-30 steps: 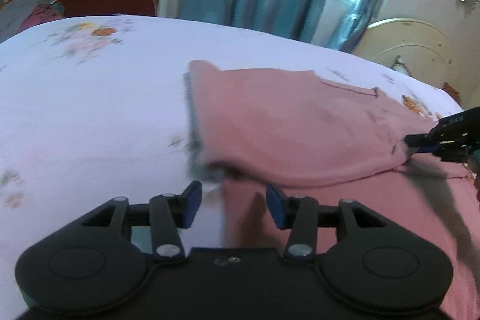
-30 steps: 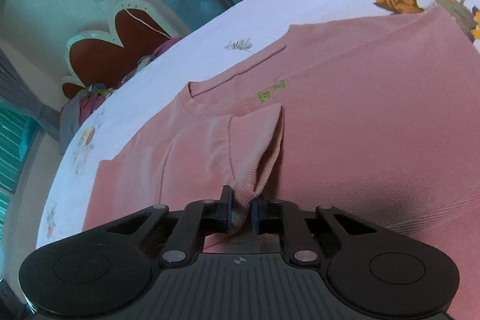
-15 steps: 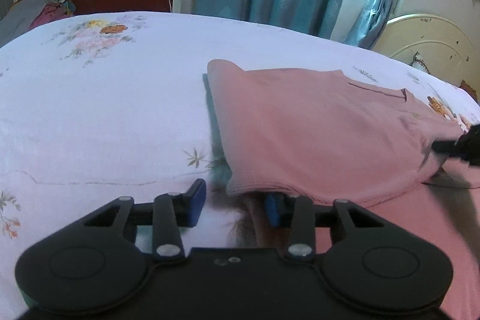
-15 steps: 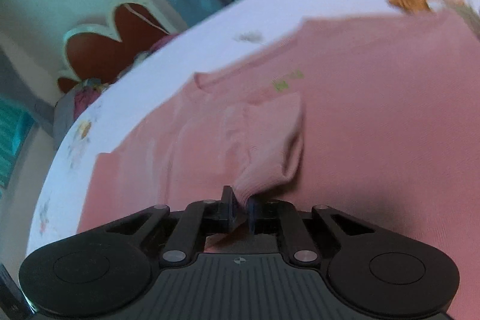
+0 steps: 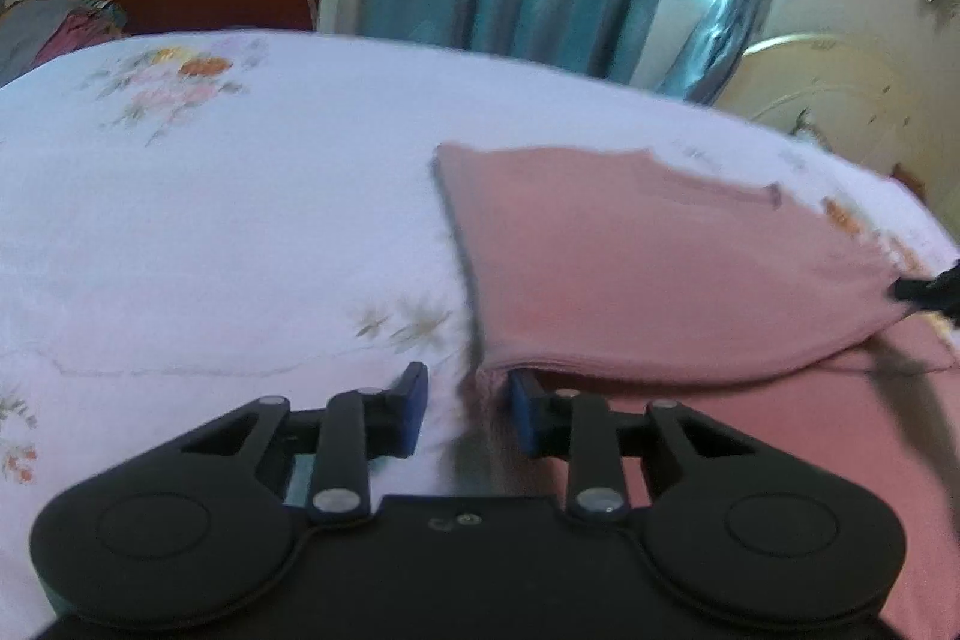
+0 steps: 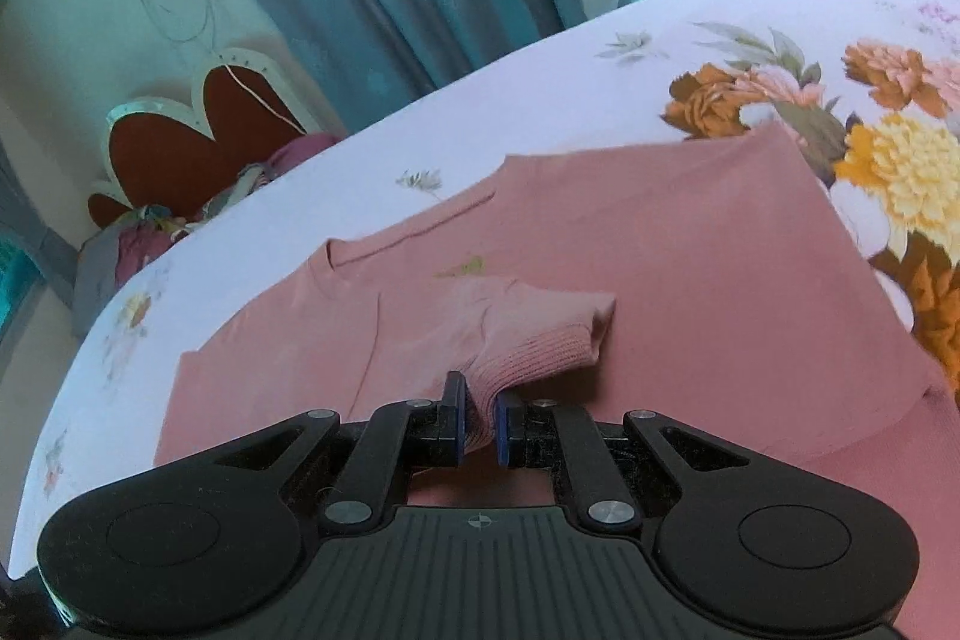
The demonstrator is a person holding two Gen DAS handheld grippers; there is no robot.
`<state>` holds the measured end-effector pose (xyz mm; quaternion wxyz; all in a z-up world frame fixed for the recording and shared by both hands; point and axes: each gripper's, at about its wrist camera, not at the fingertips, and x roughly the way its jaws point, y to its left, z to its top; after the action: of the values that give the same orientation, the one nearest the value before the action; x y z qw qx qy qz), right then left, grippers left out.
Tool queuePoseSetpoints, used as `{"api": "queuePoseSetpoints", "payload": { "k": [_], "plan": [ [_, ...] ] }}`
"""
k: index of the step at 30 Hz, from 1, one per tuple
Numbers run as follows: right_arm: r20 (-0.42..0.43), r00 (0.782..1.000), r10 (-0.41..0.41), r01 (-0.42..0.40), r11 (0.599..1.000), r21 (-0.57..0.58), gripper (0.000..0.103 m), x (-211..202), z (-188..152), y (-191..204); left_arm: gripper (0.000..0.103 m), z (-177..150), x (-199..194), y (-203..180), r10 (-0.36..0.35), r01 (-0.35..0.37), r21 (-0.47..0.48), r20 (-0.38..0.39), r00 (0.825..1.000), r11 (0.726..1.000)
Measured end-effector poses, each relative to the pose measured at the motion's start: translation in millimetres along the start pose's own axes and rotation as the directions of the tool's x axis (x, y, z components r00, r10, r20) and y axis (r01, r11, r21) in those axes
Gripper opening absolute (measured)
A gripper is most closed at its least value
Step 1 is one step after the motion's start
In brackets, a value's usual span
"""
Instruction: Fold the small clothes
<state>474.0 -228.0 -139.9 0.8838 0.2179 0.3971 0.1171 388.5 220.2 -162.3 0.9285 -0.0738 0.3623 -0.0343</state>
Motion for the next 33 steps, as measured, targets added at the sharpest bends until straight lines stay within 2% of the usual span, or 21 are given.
{"api": "queuePoseSetpoints", "payload": {
  "k": [2,4,10,13,16,18,19,21,24,26,28,29,31,33],
  "plan": [
    [0.006,1.0,-0.003,0.003,1.0,-0.006,0.009,-1.3,-1.3,-2.6,0.029,0.3,2.7,-6.7,0.009,-0.008,0.03,-0.018,1.0,1.0],
    [0.002,1.0,-0.004,0.004,1.0,-0.004,0.009,1.7,-1.6,-4.2,0.029,-3.1,11.6,-9.9,0.048,-0.045,0.054,-0.05,0.998,0.997],
    [0.006,1.0,0.002,-0.001,1.0,-0.023,0.009,-7.1,-1.6,-5.2,0.02,-2.3,9.9,-3.7,0.039,-0.037,0.027,-0.057,0.998,0.999],
    [-0.044,0.998,-0.037,0.034,0.997,-0.073,0.009,4.6,-14.3,-4.3,0.02,-1.0,9.9,-2.8,0.032,-0.031,0.015,-0.064,0.997,0.999],
    [-0.073,0.996,-0.049,0.044,0.997,-0.065,0.009,17.5,-27.7,-13.4,0.02,-0.3,10.1,-3.4,0.032,-0.03,0.024,-0.075,0.997,0.999],
    [-0.055,0.998,-0.024,0.024,1.0,-0.015,0.009,11.8,-27.5,-20.0,0.021,1.6,5.8,-3.2,0.012,-0.009,0.036,-0.094,0.995,0.999],
    [-0.052,0.998,-0.019,0.019,1.0,0.008,0.017,6.2,-26.0,-22.7,0.02,3.5,0.0,0.0,-0.023,0.026,0.025,-0.099,0.995,0.999],
    [-0.022,0.999,-0.047,0.048,0.998,0.028,0.031,-10.0,-22.7,-26.8,0.023,7.4,-20.1,0.6,-0.06,0.062,0.025,-0.055,0.997,0.998],
    [0.064,0.993,-0.098,0.099,0.995,-0.006,0.031,-34.9,-17.3,-23.7,0.025,15.0,-28.7,-9.0,-0.097,0.096,0.007,0.007,0.995,0.995],
    [0.091,0.993,-0.075,0.08,0.996,-0.045,0.031,-37.5,-14.7,-14.4,0.025,16.4,-14.9,-22.8,-0.118,0.118,0.014,0.001,0.993,0.993],
    [0.054,0.996,-0.077,0.083,0.99,-0.117,0.031,-25.4,-16.6,-1.1,0.028,12.6,5.9,-33.9,-0.121,0.122,0.027,-0.048,0.992,0.992],
    [0.014,0.996,-0.093,0.094,0.983,-0.159,0.031,-15.0,-19.9,4.6,0.026,8.4,18.6,-35.1,-0.092,0.095,0.025,-0.099,0.991,0.995],
    [-0.088,0.983,-0.159,0.135,0.963,-0.232,0.031,9.3,-31.1,4.3,0.025,7.8,21.8,-27.8,-0.105,0.101,-0.044,-0.102,0.989,0.994],
    [-0.086,0.985,-0.15,0.123,0.957,-0.261,0.031,3.8,-27.5,7.6,0.026,19.8,21.9,-21.0,-0.122,0.107,-0.116,-0.123,0.985,0.987]
  ]
}}
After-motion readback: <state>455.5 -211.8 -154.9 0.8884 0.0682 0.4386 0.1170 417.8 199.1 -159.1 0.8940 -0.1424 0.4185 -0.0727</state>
